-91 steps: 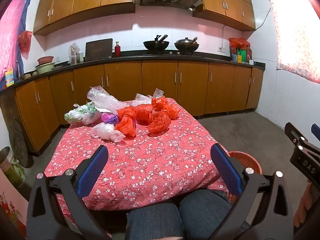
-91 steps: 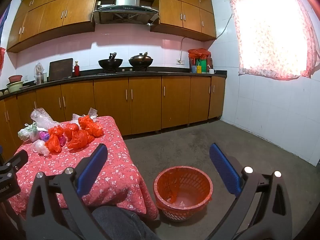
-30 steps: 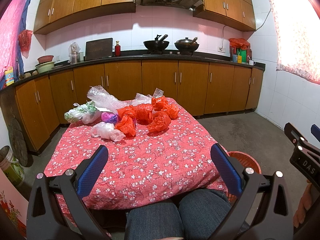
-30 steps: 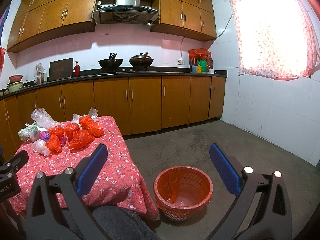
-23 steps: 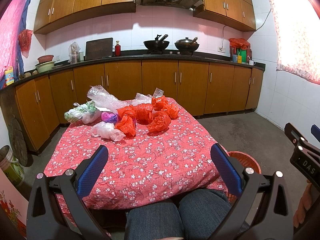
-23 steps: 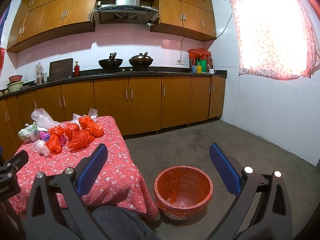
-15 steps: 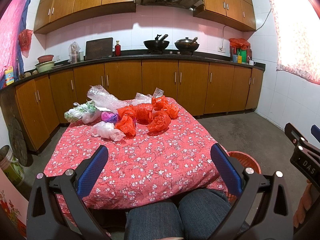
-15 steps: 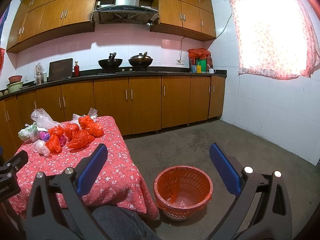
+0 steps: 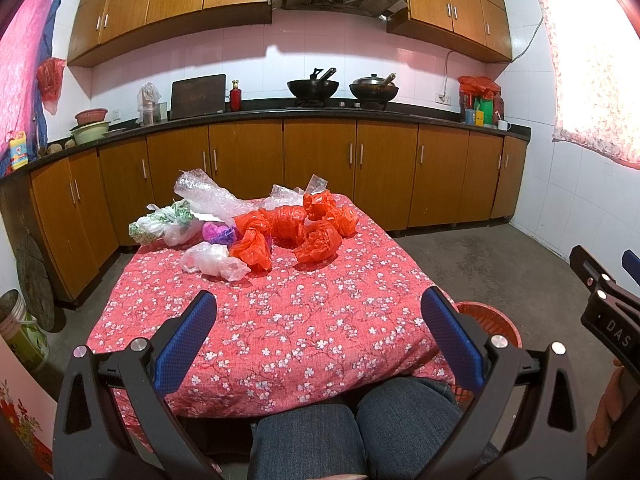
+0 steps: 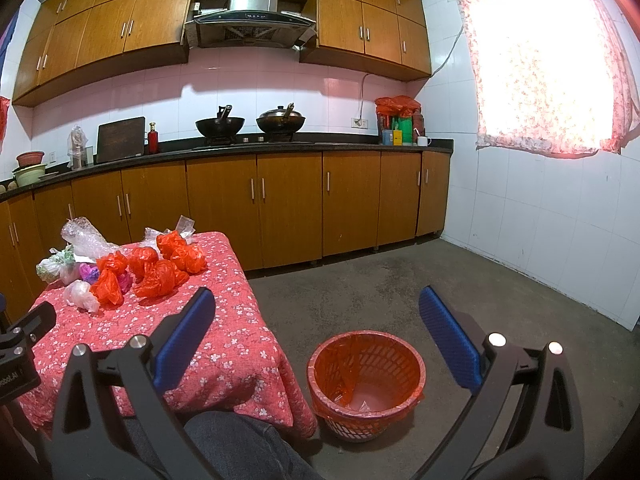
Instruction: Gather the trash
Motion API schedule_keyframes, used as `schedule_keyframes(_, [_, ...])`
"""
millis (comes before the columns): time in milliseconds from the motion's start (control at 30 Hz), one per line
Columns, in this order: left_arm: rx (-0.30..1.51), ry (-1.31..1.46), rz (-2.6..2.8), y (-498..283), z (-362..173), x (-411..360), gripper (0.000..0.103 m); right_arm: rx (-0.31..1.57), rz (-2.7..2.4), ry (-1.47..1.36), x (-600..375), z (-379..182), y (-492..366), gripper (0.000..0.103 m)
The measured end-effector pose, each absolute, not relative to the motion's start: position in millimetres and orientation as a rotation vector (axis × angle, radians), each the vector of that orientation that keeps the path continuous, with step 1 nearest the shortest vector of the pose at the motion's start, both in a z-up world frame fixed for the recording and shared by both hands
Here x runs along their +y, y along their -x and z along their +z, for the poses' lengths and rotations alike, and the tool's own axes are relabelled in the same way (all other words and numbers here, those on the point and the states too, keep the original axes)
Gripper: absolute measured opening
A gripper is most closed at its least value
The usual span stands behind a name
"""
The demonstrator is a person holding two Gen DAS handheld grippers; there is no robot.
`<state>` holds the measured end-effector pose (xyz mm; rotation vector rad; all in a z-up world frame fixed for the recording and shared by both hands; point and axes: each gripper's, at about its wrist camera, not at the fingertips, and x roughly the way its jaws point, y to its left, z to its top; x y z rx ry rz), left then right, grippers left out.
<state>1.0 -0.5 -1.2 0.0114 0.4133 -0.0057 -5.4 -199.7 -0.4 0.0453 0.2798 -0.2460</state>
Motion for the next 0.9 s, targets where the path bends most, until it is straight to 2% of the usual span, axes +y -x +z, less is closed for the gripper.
schedule_keyframes(467, [0.49, 0.021, 0.044, -23, -17, 18, 0.101, 0.325, -0.166, -0.059, -193, -7, -39, 0.099])
schedule_keyframes(667, [0.497, 0.025, 0.157, -50, -21, 50, 0.1, 0.381, -0.064, -0.112, -184, -3, -99, 0.099])
schedule_keyframes(833, [0.509, 0.051, 0.242, -81, -25, 87, 0.094, 0.419, -0.003, -0.095, -162, -5, -163, 0.099])
schedule_keyframes(900, [0.512, 0.05, 0.275, -96, -28, 102, 0.092, 0.427, 0.022, -0.074, -152, -6, -188, 0.095])
